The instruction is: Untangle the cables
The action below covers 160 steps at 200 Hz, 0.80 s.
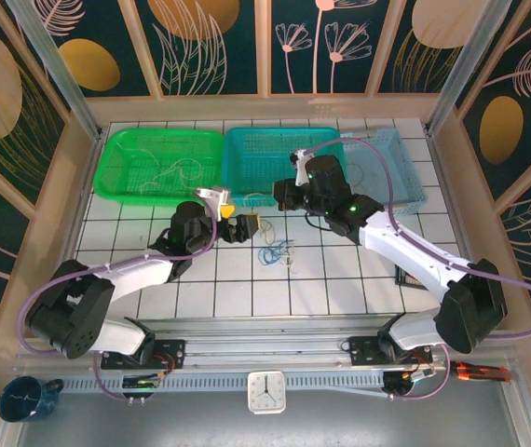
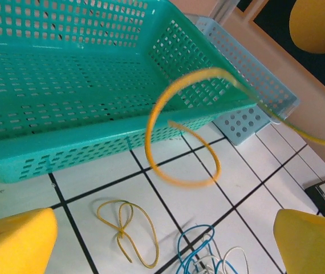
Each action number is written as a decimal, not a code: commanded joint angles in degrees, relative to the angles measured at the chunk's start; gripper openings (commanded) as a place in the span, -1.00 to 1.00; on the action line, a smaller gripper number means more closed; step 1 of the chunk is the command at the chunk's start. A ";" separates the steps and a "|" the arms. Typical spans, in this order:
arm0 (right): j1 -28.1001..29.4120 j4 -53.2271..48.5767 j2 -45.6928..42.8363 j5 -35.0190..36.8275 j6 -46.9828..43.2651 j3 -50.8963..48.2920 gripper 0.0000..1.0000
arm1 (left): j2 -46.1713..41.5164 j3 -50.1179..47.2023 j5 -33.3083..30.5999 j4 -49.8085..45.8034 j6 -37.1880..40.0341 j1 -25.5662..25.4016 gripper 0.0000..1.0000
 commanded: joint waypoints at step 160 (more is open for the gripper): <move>2.33 2.20 -5.86 -1.24 1.80 1.17 -1.00 | -1.40 -2.08 2.39 14.23 -28.42 -0.27 0.62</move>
